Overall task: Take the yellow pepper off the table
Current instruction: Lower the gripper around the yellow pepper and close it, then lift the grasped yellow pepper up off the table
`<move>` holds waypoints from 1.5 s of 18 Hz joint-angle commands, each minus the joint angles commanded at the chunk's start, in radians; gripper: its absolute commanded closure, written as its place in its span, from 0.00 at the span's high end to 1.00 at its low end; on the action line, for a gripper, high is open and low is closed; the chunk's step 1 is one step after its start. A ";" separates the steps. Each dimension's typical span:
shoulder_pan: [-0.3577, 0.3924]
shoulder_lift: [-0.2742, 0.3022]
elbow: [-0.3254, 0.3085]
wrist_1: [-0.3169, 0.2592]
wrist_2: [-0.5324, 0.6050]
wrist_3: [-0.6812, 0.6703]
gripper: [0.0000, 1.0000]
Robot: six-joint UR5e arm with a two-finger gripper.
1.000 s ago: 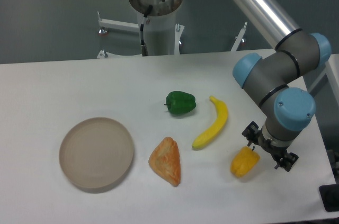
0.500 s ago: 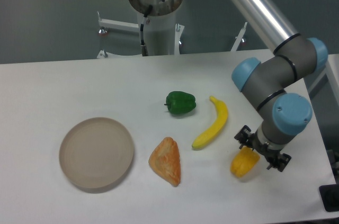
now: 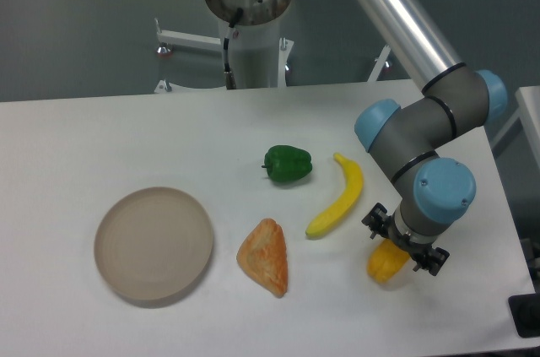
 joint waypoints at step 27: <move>0.003 0.017 -0.009 0.017 -0.015 0.005 0.50</move>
